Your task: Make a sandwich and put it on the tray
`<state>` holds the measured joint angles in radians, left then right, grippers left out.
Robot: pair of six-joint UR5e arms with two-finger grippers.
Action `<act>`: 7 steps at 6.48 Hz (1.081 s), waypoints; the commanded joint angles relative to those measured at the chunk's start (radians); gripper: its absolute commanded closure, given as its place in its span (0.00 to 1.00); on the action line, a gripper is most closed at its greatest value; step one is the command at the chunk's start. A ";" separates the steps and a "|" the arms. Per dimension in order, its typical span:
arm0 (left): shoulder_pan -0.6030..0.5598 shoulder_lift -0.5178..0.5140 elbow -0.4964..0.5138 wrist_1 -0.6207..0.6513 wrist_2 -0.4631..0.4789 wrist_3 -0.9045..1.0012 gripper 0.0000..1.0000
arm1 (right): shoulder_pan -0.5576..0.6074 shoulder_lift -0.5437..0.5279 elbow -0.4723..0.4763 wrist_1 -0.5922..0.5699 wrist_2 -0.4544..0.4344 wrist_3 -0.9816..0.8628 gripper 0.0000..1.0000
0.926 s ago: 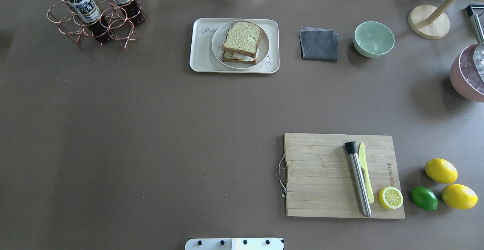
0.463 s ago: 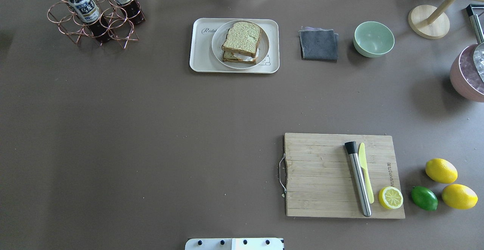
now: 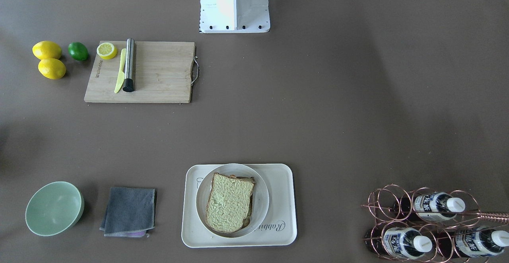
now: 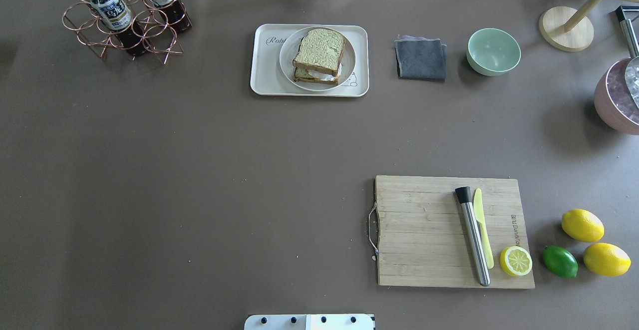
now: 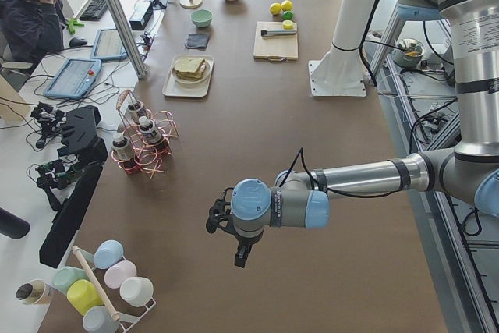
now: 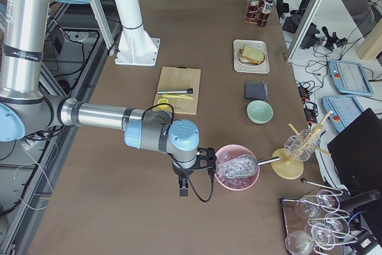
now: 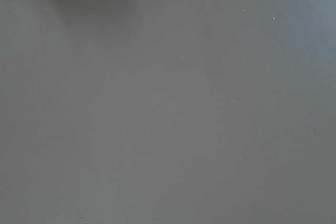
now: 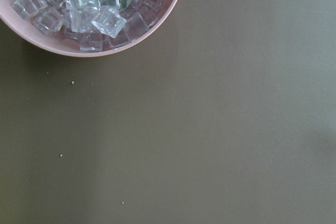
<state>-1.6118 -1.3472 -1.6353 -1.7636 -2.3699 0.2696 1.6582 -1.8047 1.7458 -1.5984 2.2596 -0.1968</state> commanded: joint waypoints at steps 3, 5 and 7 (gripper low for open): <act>0.001 -0.001 0.011 0.000 0.000 -0.001 0.02 | 0.000 0.004 0.006 0.002 0.001 0.000 0.00; 0.001 0.000 0.012 -0.002 0.000 -0.001 0.02 | 0.000 0.004 0.003 0.002 0.006 0.003 0.00; 0.001 -0.001 0.012 -0.005 0.000 -0.001 0.02 | 0.000 0.005 0.003 0.002 0.011 0.004 0.00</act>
<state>-1.6115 -1.3478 -1.6238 -1.7671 -2.3700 0.2684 1.6582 -1.7998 1.7480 -1.5976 2.2680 -0.1935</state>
